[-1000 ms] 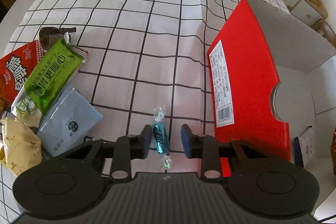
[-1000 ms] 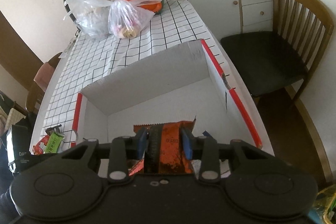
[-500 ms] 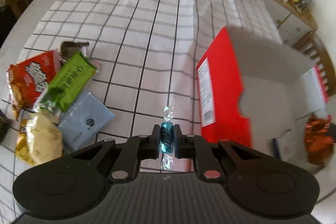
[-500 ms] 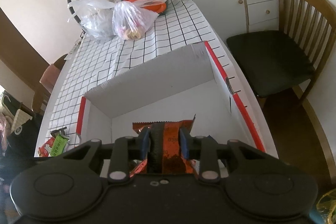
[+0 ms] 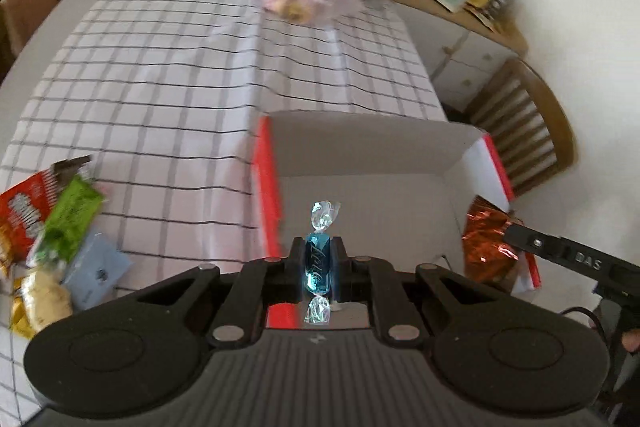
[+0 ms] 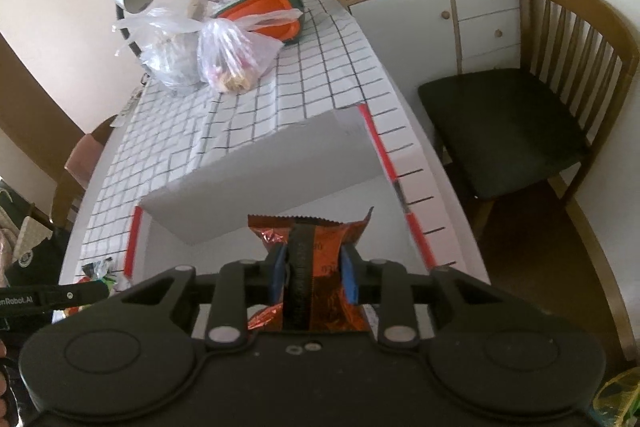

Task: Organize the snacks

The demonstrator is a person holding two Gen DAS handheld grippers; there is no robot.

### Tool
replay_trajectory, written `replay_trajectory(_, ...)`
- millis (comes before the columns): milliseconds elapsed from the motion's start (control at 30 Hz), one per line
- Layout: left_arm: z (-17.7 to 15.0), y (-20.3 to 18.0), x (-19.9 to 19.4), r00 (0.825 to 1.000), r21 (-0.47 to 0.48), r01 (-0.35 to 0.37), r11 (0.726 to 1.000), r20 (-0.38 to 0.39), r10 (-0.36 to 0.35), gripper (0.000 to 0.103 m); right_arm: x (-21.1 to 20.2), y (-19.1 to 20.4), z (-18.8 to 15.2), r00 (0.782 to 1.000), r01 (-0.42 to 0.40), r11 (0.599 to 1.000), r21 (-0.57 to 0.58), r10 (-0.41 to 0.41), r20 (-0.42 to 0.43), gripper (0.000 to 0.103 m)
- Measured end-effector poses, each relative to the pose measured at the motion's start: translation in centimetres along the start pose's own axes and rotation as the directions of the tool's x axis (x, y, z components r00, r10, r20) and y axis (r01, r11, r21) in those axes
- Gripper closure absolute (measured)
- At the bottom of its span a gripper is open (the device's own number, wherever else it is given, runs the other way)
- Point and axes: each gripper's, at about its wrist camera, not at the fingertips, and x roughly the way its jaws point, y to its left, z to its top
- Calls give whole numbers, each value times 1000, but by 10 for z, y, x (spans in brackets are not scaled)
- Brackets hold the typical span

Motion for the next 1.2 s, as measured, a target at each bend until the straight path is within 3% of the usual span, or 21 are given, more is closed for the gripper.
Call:
replay_trajectory(333, -5, -43, 57, 994, 107, -13, 994, -106, 25, 91, 23, -3, -9, 998, 33, 999, -32, -35, -50, 76)
replay_trajectory(600, -12, -50, 85, 984, 176, -77, 981, -148, 104, 91, 37, -1, -15, 995, 38, 998, -55, -44, -94, 74)
replay_trajectory(933, -16, -52, 87, 981, 213, -76, 974, -156, 111, 90, 34, -4, -18, 994, 33, 998, -45, -37, -99, 69)
replay_trajectory(1133, -21, -51, 77, 986, 205, -59, 977, -139, 89, 84, 19, 2, -19, 997, 18, 999, -47, -22, -73, 66)
replay_trajectory(1200, -22, -50, 68, 989, 202, -51, 978, -125, 78, 76, 11, 5, -20, 998, 7, 999, -52, -10, -56, 63)
